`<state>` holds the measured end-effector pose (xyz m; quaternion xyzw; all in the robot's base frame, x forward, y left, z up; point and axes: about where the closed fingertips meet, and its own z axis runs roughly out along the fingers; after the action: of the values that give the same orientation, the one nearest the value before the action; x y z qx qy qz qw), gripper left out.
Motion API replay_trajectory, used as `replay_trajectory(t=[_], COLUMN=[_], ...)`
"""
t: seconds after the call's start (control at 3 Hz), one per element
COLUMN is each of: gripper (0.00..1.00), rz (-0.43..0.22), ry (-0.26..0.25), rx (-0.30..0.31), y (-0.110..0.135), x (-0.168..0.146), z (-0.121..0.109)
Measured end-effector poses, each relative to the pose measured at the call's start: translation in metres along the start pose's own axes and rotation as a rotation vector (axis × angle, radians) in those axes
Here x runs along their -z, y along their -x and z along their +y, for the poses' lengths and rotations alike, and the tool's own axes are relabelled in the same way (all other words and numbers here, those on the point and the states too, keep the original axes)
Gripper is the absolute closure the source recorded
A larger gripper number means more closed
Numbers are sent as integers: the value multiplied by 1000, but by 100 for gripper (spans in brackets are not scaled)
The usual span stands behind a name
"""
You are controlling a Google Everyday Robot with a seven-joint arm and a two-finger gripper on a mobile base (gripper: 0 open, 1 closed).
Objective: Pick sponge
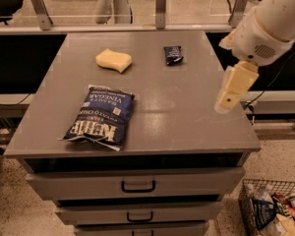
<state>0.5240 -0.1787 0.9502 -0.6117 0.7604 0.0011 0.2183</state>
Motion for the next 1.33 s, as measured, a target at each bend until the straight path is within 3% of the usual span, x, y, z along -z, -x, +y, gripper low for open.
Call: replay_trajectory(t=[0.33,0.67,1.0,1.33], gripper=[0,0,0,0], rz=[-77,-206,-201,-251], ry=[-57,-106,-100,-102], rx=[24,-11,-9,-13], y=[40,85,84,97], x=[-36,-54,-57,-70], z=[-58,-123,-120,-123])
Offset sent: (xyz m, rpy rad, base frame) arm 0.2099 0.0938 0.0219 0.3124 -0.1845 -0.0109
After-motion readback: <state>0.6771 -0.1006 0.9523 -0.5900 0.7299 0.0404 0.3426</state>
